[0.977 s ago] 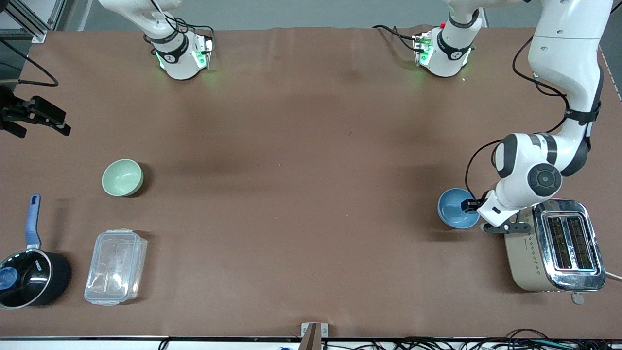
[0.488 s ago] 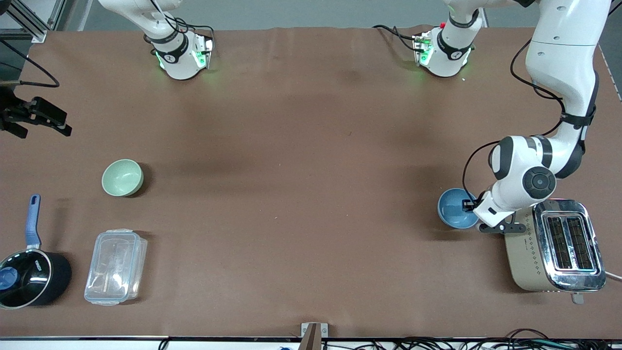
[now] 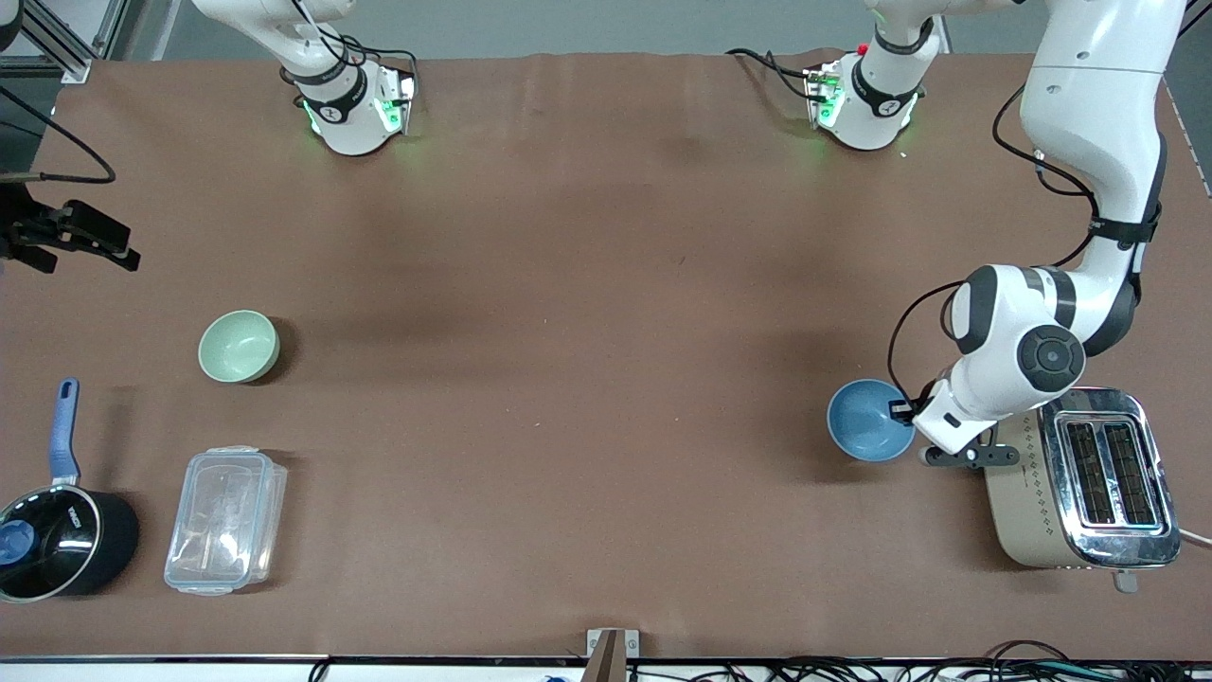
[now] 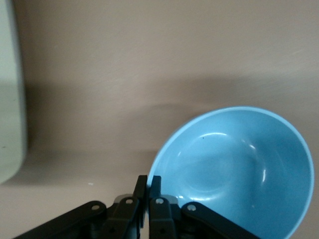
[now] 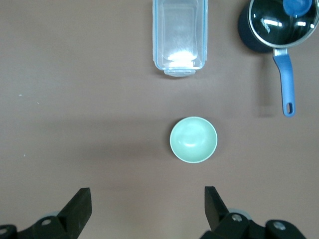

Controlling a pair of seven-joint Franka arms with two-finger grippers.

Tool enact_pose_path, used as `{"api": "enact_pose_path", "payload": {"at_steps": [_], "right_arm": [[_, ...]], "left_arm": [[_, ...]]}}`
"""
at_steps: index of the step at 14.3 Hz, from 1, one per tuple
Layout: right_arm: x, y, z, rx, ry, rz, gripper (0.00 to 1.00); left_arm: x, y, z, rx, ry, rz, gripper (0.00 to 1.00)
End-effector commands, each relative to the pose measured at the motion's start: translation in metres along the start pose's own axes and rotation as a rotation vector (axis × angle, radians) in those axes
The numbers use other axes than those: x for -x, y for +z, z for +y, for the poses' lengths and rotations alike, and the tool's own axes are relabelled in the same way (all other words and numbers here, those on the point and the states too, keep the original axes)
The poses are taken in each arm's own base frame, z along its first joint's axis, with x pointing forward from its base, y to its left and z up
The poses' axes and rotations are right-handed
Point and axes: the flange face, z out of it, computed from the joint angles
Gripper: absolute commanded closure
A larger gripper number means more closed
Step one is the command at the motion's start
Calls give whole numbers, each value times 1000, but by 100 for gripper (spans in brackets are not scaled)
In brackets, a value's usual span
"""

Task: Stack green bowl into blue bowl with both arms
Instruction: 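Slide the blue bowl to mid-table while the right gripper grasps the green bowl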

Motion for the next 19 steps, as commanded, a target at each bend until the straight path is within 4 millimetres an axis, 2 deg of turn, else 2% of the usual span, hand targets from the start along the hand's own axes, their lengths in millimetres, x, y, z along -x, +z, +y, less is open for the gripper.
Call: {"api": "enact_pose_path", "payload": {"at_steps": [1,2,3,4,5,6,8,10,12,14,16,18,19], "right_arm": [[5,12,17,0,31,-16,0],[4,13,18,0,34,-15,0],[4,18,20,-1,37,-24,0],[5,30,26,-3,46,-45,0],[2,49,36,-4,56,-54,0],[1,81,49,-8,74,-73,0],[1,145,63,-8,50,-62,0],[6,205,98,-12,39,-37,0],[4,247,120,-50,32,-64,0],[7,301,151,-124,54,-113,0],[11,348,173,-186,30,-113,0],[17,381,182,-269,16,-116,0],[18,387,184,-292,5,-107,0]], "left_arm": [[-8,-42,51,57,-44,-8,100],[-8,-56,72,73,-67,0,100],[-7,-61,97,91,-100,-2,100],[-4,-64,123,98,-115,4,100],[2,-59,153,102,-122,-5,100],[6,-59,177,112,-135,-6,100],[19,-53,224,115,-169,-16,100],[37,-47,278,120,-207,-19,100],[47,-41,313,130,-241,-28,100],[67,-33,350,126,-256,-36,100],[85,-24,377,133,-267,-40,100],[112,-10,411,125,-273,-55,100],[119,-6,420,131,-311,-52,100]]}}
